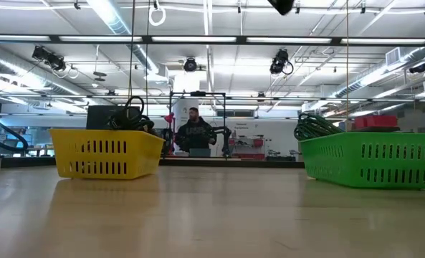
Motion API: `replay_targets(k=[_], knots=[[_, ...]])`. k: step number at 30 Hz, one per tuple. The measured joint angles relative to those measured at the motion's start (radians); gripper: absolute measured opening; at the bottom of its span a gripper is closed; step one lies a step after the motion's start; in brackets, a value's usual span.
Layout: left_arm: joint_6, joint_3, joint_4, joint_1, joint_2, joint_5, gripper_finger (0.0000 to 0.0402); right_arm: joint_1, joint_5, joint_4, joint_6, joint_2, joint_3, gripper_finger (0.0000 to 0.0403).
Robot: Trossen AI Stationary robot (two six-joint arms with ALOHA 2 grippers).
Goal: Pick & Place USB Port
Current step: Put the black blue charger cable into the green bin
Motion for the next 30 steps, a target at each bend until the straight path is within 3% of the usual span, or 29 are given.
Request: replay_targets(k=[7,12,24,30], knots=[[-0.220,0.000,-0.188,0.003,-0.020,-0.123,0.0015,0.000,0.001,0.185,-0.107,0.000,0.000,0.0117],[-0.327,0.000,-0.260,0.034,-0.020,-0.141,0.0015,0.000,0.001,0.260,-0.157,0.013,0.000,0.0117],[-0.329,0.000,-0.208,0.082,0.006,-0.095,0.0015,-0.002,0.015,0.384,-0.293,0.064,-0.002,0.0117],[-0.139,0.000,-0.023,0.090,0.026,-0.034,0.0014,-0.002,0.072,0.411,-0.341,0.064,-0.002,0.0117]])
